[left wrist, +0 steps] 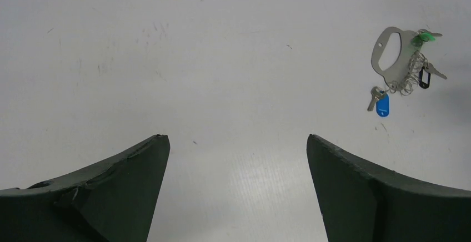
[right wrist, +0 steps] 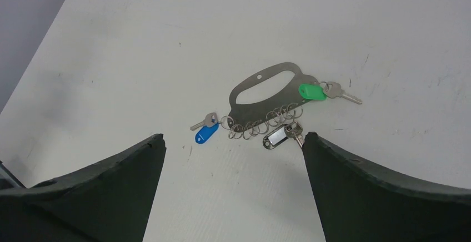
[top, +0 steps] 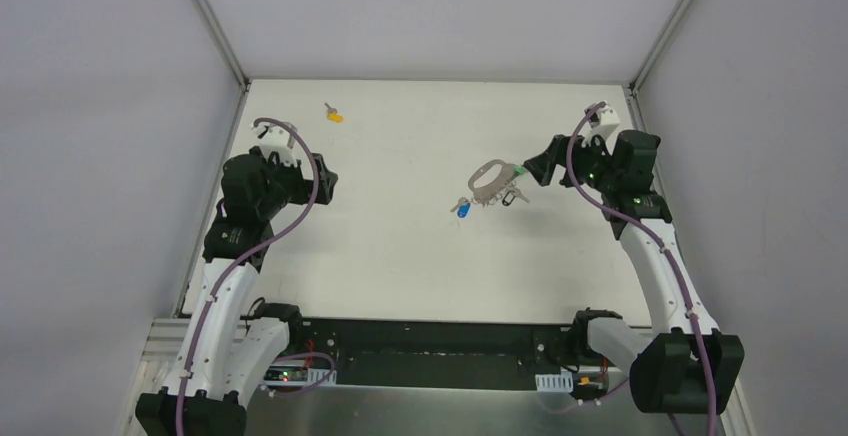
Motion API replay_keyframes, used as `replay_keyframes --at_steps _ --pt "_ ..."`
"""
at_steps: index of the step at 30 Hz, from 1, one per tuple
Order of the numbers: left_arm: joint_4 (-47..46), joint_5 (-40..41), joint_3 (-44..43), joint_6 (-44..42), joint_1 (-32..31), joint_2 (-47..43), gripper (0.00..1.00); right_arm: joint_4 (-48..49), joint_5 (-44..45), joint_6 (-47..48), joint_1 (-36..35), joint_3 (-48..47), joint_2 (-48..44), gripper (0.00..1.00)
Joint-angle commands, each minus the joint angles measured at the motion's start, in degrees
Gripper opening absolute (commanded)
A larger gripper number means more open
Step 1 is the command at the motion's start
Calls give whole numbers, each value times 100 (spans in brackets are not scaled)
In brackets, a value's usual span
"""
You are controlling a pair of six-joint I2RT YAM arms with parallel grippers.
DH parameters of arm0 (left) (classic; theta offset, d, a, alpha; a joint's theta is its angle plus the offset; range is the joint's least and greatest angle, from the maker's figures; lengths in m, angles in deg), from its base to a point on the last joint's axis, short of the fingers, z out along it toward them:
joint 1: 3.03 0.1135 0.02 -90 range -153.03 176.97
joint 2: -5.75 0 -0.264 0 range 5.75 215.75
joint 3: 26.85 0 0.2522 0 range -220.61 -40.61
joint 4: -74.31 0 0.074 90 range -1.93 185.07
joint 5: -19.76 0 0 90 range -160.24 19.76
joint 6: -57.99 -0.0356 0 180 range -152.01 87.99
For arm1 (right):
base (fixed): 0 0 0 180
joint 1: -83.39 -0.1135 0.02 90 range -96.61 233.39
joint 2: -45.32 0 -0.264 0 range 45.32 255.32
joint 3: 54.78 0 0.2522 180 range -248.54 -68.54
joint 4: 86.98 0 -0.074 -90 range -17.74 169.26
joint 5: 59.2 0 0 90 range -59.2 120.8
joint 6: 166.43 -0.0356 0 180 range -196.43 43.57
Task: Put the keys on the keyring
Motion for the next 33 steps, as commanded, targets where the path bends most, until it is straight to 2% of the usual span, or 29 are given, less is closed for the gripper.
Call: replay_keyframes --at_steps 1,10,13,18,25,30,33 --pt "-230 -171 68 82 65 -109 99 259 -130 -95 60 15 -178 98" --pt "80 -388 -83 -107 92 14 99 133 -376 70 62 26 -97 98" --pt "161 -629 -123 -236 94 52 99 30 195 215 -335 -62 198 98" --pt "208 -679 -130 -313 100 119 99 -309 1654 812 -1522 -293 1095 99" --pt "144 -763 -67 -316 100 125 99 -818 2272 1102 -2490 -918 2477 69" --pt "100 -811 -21 -316 102 127 100 -955 2516 1269 -2888 -1124 3021 55" --pt "94 -834 -19 -316 101 136 100 -1017 2565 1316 -2949 -1246 3214 50"
